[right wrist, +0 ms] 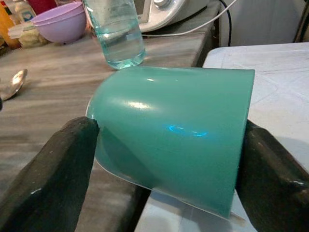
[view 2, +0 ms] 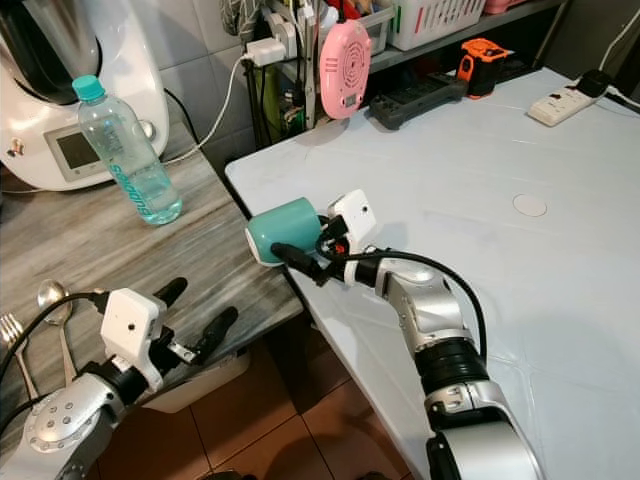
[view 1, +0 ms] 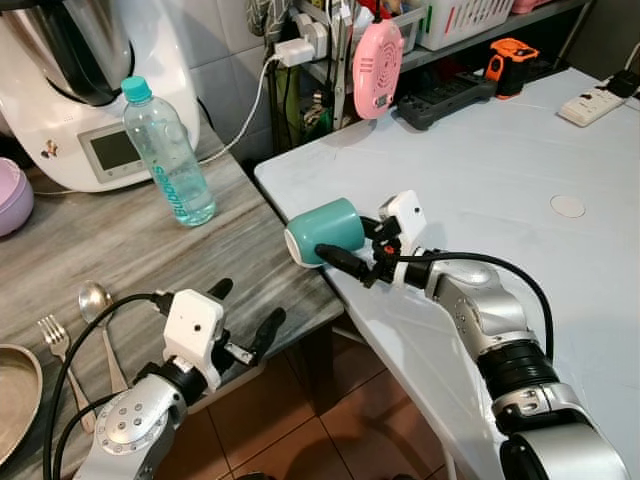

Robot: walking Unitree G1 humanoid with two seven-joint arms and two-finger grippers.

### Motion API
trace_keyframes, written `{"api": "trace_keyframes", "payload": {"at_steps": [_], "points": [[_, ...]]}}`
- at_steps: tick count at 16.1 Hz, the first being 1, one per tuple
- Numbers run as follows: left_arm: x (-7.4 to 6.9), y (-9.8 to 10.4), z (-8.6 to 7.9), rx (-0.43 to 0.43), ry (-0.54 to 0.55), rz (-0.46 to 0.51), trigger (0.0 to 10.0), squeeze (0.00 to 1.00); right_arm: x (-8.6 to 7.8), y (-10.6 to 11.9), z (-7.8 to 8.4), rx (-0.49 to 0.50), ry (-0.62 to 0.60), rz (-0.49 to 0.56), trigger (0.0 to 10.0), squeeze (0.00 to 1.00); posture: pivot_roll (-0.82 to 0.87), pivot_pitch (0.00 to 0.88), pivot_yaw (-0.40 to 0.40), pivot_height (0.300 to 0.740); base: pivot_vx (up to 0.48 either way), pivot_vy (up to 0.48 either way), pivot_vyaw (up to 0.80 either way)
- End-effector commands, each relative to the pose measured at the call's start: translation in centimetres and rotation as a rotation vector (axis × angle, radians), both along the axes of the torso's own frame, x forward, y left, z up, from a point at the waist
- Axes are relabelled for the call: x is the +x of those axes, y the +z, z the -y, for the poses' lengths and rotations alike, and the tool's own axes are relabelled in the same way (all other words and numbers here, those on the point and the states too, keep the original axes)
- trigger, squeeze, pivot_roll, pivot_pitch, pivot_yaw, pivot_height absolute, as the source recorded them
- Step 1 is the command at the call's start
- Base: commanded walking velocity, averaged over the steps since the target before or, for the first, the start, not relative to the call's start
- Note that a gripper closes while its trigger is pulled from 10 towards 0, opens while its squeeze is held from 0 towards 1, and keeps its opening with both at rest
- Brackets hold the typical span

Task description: Setting the table

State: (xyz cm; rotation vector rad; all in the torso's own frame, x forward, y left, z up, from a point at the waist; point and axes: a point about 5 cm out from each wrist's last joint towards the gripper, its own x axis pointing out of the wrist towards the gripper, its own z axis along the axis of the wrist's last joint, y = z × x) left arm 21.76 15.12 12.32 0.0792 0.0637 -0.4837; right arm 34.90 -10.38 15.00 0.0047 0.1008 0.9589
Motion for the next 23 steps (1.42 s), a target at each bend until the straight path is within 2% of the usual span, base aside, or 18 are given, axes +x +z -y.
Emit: {"api": "trace_keyframes", "payload": {"at_steps": [1,8,18,23], "points": [[-0.1,-0.2,-0.2,0.016,0.006,-0.007,10.0,0.00,0.2,0.4,-0.4,-0.021,-0.005,0.027,0.0,0.00,0.08,0.139,0.060,0.740,0.000,0.000,0.00],[0.2,0.0,0.1,0.004,0.001,0.008,10.0,0.00,0.5,0.0,0.6,-0.024,-0.090,0.043,0.0,0.00,0.07,0.130,0.058,0.740,0.000,0.000,0.00],[0.1,0.3,0.2,-0.010,-0.024,0.017,10.0,0.00,2.0,1.2,-0.3,0.006,-0.090,0.063,0.0,0.00,0.09,0.130,0.056,0.740,0.000,0.000,0.00],[0.0,0.3,0.1,0.001,-0.014,0.013,10.0,0.00,2.2,0.5,0.0,0.002,-0.107,0.049,0.0,0.00,0.10,0.126,0.057,0.740,0.000,0.000,0.00]]}}
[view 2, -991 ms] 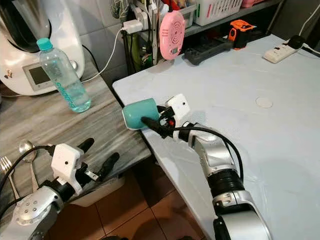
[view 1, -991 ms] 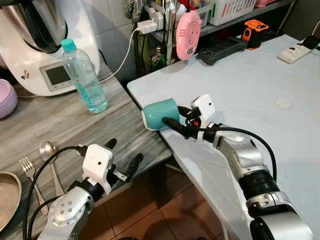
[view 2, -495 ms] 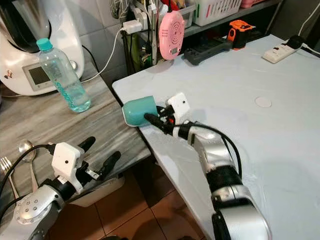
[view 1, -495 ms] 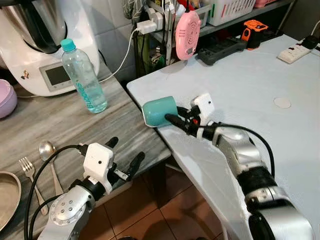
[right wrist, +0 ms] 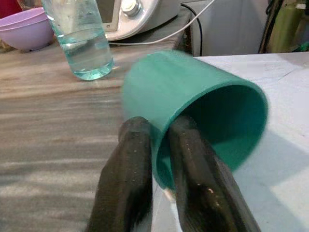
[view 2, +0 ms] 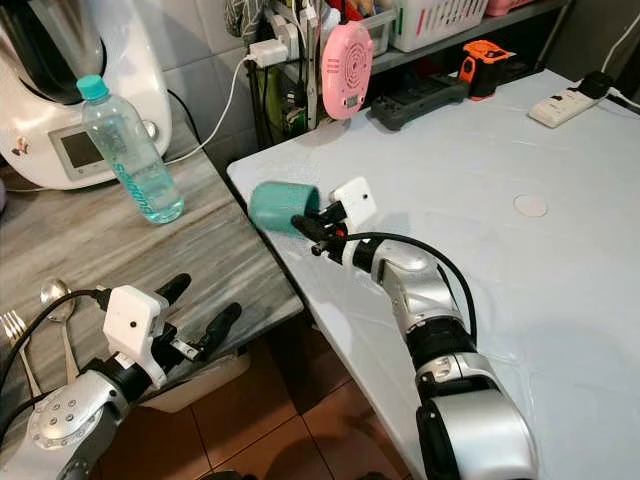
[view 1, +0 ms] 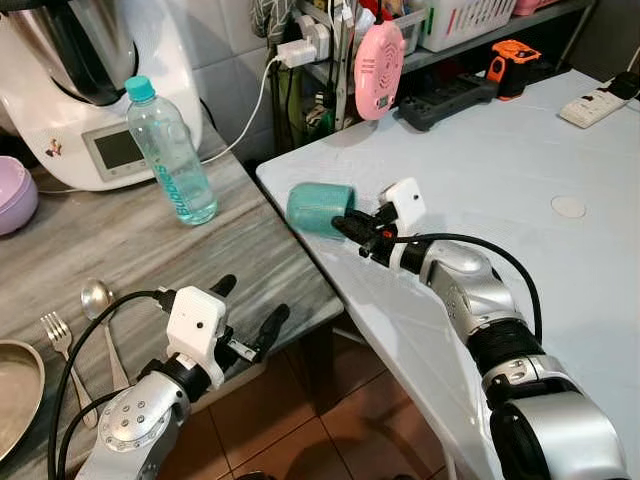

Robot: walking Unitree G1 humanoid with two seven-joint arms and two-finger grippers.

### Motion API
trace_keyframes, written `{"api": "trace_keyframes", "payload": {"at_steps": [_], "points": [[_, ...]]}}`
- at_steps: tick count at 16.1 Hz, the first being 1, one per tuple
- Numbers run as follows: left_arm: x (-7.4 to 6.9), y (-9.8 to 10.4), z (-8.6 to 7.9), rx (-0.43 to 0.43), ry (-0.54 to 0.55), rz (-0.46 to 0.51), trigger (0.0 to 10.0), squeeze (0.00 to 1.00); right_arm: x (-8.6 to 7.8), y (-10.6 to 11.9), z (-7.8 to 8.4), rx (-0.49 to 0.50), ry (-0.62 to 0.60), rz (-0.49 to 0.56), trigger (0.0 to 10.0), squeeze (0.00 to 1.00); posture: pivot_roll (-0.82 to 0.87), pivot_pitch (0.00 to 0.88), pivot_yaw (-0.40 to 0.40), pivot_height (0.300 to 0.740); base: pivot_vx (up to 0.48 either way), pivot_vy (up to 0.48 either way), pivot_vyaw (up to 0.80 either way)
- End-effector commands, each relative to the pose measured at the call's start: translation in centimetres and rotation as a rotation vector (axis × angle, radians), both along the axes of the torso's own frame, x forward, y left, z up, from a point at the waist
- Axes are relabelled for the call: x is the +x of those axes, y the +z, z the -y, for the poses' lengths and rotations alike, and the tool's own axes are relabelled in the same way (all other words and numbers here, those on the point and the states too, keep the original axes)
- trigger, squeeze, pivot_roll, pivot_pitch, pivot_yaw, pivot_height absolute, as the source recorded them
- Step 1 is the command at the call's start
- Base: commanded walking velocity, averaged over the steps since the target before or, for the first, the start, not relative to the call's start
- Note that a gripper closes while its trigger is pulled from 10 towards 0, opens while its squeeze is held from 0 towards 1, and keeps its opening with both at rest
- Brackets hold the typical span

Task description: Setting the table

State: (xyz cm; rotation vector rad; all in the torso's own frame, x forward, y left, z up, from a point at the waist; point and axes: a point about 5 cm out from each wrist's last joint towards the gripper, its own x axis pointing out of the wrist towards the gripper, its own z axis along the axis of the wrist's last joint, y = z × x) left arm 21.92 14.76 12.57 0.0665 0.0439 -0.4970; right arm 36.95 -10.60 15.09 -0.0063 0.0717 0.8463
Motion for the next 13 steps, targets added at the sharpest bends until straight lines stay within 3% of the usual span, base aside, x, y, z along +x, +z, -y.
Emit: {"api": "trace_keyframes", "payload": {"at_steps": [1,8,11,13], "points": [[-0.2,0.0,-0.3,0.022,0.001,-0.003,10.0,0.00,0.2,0.2,0.0,-0.002,-0.009,0.016,0.0,0.00,0.10,0.126,0.057,0.740,0.000,0.000,0.00],[0.1,-0.1,-0.3,0.033,0.008,0.000,10.0,0.00,0.0,-0.1,0.8,-0.037,-0.028,0.042,0.0,0.00,0.10,0.109,0.058,0.740,0.000,0.000,0.00],[0.4,-0.1,-0.1,0.028,0.013,0.003,10.0,0.00,-1.2,0.4,0.2,-0.117,0.058,0.120,0.0,0.00,0.08,0.098,0.049,0.740,0.000,0.000,0.00],[0.8,-0.1,0.1,0.024,0.014,0.013,10.0,0.00,-3.4,1.2,-0.3,-0.155,0.152,0.177,0.0,0.00,0.07,0.089,0.046,0.740,0.000,0.000,0.00]]}}
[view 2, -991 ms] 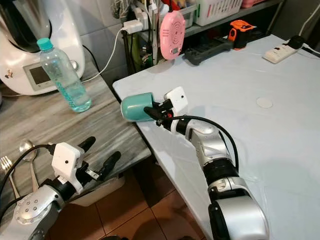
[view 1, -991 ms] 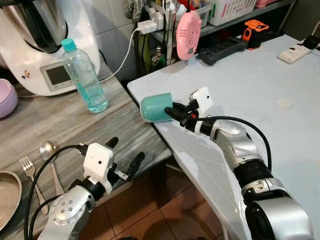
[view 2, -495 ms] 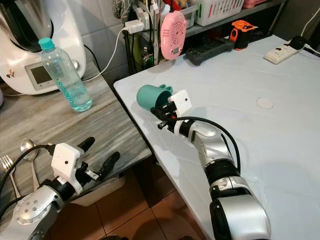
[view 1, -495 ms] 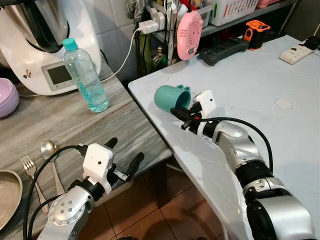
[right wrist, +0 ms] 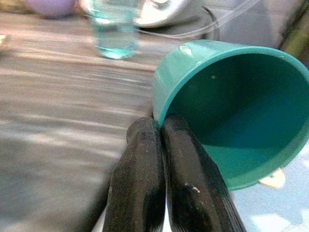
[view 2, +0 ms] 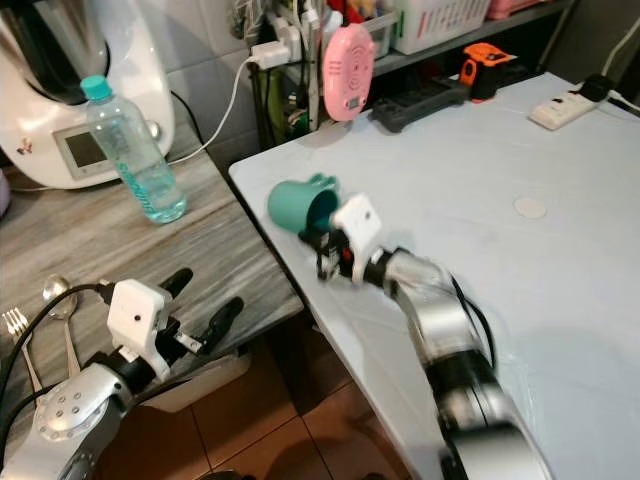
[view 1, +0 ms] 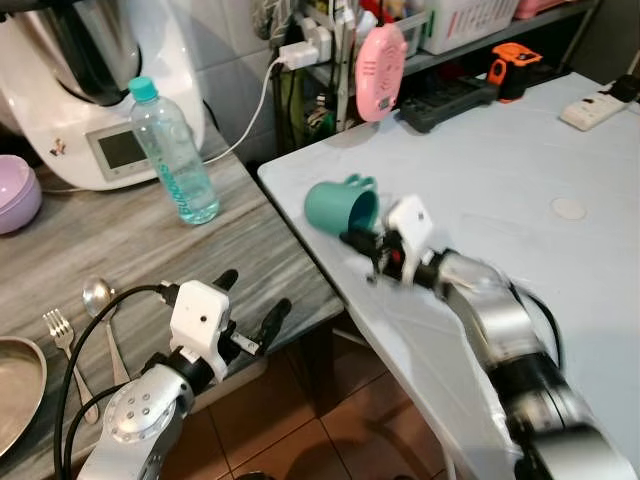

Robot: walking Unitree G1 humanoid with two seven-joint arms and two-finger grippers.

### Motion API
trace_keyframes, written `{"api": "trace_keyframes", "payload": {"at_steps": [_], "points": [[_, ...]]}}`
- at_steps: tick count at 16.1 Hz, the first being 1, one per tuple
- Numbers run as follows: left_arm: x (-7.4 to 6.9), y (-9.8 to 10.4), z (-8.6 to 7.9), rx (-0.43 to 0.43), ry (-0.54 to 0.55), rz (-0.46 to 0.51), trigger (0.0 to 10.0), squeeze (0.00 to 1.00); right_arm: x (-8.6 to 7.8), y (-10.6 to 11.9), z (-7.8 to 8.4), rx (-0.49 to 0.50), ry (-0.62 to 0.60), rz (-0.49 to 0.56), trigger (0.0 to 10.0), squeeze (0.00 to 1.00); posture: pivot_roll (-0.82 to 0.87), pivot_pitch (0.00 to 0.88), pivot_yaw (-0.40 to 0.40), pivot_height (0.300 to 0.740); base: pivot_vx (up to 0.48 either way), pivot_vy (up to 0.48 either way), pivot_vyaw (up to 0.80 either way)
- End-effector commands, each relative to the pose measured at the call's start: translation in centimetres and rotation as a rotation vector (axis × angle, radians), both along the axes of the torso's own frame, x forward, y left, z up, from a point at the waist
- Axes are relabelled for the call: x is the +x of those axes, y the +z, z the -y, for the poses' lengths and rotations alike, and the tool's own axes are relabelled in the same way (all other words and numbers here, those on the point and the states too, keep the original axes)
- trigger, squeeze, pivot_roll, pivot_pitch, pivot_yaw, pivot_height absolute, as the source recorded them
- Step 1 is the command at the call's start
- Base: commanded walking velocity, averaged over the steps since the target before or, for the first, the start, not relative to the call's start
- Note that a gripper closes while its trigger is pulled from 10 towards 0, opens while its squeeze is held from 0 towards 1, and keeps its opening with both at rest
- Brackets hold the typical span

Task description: Setting the table

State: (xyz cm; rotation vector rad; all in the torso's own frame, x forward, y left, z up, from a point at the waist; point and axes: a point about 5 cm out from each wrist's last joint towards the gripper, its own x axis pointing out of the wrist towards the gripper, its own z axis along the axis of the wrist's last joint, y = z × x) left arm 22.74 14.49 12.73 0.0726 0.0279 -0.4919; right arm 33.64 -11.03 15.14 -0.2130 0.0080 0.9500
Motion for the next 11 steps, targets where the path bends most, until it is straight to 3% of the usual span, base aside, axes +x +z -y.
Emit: {"api": "trace_keyframes", "payload": {"at_steps": [1,6,11], "points": [[0.2,-0.2,-0.1,0.017,0.012,0.000,10.0,0.00,-0.7,1.5,-0.7,-0.002,0.049,0.050,0.0,0.00,0.06,0.083,0.045,0.740,0.000,0.000,0.00],[2.2,0.1,0.1,0.003,0.070,0.036,10.0,0.00,-5.4,1.6,0.5,-0.064,0.023,0.052,0.0,0.00,0.01,0.053,0.046,0.740,0.000,0.000,0.00],[3.5,0.3,0.8,-0.010,0.043,0.063,10.0,0.00,-7.9,2.6,2.4,-0.092,-0.056,-0.038,0.0,0.00,-0.04,0.027,0.051,0.740,0.000,0.000,0.00]]}}
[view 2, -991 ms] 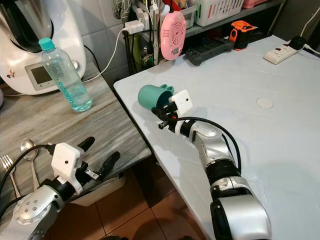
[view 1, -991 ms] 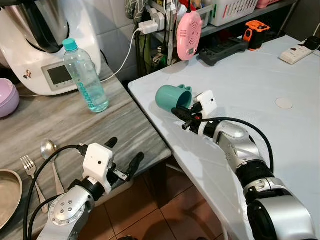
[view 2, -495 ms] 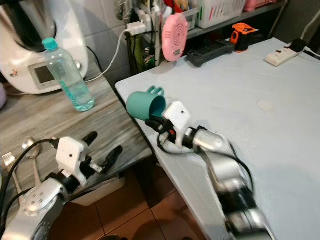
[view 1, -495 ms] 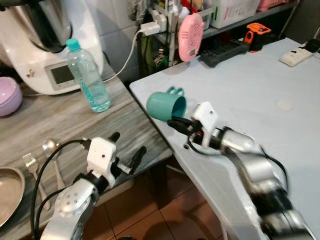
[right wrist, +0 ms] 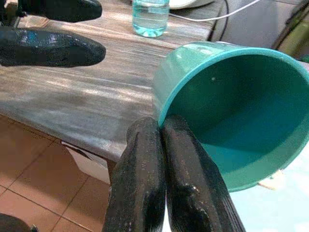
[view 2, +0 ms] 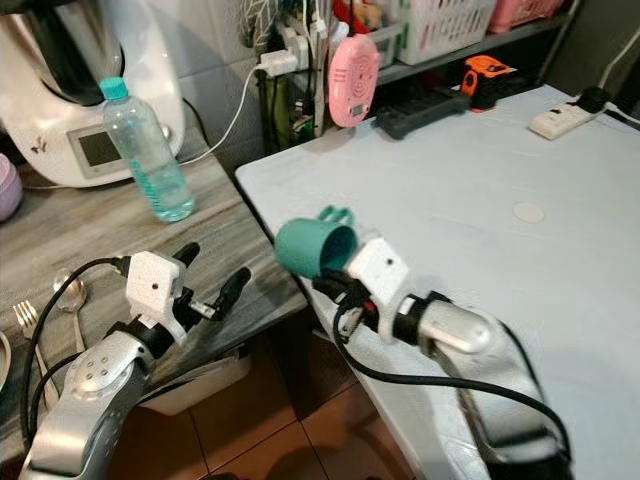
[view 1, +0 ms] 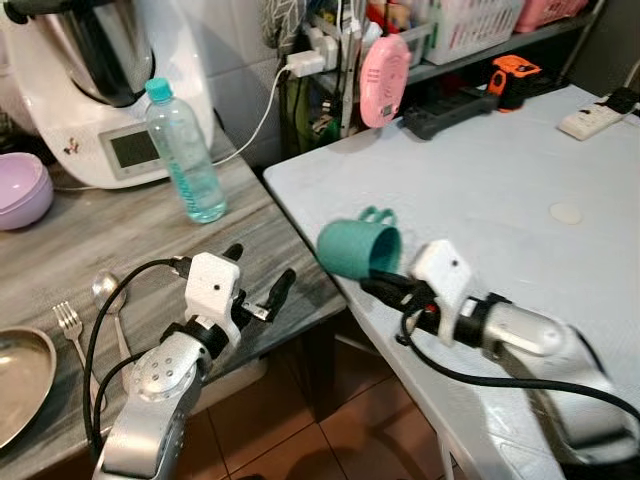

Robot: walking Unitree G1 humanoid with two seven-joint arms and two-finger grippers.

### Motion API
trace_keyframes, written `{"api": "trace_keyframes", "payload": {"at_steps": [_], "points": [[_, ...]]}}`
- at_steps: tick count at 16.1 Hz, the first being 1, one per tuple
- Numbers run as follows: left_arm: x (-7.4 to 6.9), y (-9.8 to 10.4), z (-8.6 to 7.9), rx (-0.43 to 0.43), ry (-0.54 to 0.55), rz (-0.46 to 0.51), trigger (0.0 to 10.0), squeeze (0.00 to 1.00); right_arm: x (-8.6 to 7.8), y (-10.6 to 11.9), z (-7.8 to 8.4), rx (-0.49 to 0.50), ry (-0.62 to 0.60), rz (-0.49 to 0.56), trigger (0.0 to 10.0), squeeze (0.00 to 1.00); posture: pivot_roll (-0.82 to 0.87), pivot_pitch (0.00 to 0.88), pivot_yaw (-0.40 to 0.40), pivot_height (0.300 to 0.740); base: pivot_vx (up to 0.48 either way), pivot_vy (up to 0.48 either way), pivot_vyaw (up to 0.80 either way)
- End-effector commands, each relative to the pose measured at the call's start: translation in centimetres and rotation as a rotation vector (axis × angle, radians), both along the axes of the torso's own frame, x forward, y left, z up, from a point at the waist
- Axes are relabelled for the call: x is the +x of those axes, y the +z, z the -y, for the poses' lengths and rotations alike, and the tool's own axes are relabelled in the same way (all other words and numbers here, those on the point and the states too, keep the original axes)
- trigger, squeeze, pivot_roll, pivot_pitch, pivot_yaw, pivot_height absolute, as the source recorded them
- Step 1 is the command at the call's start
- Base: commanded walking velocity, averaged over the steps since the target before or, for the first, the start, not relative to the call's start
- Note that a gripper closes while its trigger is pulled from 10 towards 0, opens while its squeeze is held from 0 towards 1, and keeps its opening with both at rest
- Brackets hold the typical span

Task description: Setting the table

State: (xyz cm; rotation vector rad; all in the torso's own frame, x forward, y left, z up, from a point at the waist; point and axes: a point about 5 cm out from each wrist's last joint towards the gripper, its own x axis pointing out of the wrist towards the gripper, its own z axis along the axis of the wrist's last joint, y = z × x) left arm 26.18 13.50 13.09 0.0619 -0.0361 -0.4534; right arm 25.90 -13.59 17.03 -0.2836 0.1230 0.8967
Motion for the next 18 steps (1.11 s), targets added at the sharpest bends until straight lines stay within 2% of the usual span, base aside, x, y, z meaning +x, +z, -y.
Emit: {"api": "trace_keyframes", "payload": {"at_steps": [1,4,7,9,12,18], "points": [[0.2,0.1,-0.1,0.007,0.000,0.010,10.0,0.00,-0.8,0.9,0.0,0.011,0.006,0.016,0.0,0.00,-0.05,0.022,0.051,0.740,0.000,0.000,0.00],[0.5,0.1,0.0,0.010,0.011,0.015,10.0,0.00,-2.3,1.0,0.4,0.015,-0.005,-0.031,0.0,0.00,-0.06,0.016,0.054,0.740,0.000,0.000,0.00],[0.6,-0.2,0.3,0.004,0.007,0.012,10.0,0.00,-3.7,0.9,1.2,-0.026,-0.001,-0.101,0.0,0.00,-0.08,0.010,0.056,0.740,0.000,0.000,0.00],[0.8,-0.1,0.5,0.009,0.001,0.022,10.0,0.00,-3.7,0.8,1.4,-0.028,-0.012,-0.107,0.0,0.00,-0.08,0.005,0.058,0.740,0.000,0.000,0.00],[1.2,0.0,0.5,0.003,0.015,0.025,10.0,0.00,-2.7,0.8,1.7,-0.043,-0.102,-0.059,0.0,0.00,-0.09,0.000,0.058,0.740,0.000,0.000,0.00],[1.8,0.1,-0.3,0.021,0.134,0.050,10.0,0.00,0.5,1.7,2.2,0.060,-0.402,0.081,0.0,0.00,-0.08,0.000,0.051,0.740,0.000,0.000,0.00]]}}
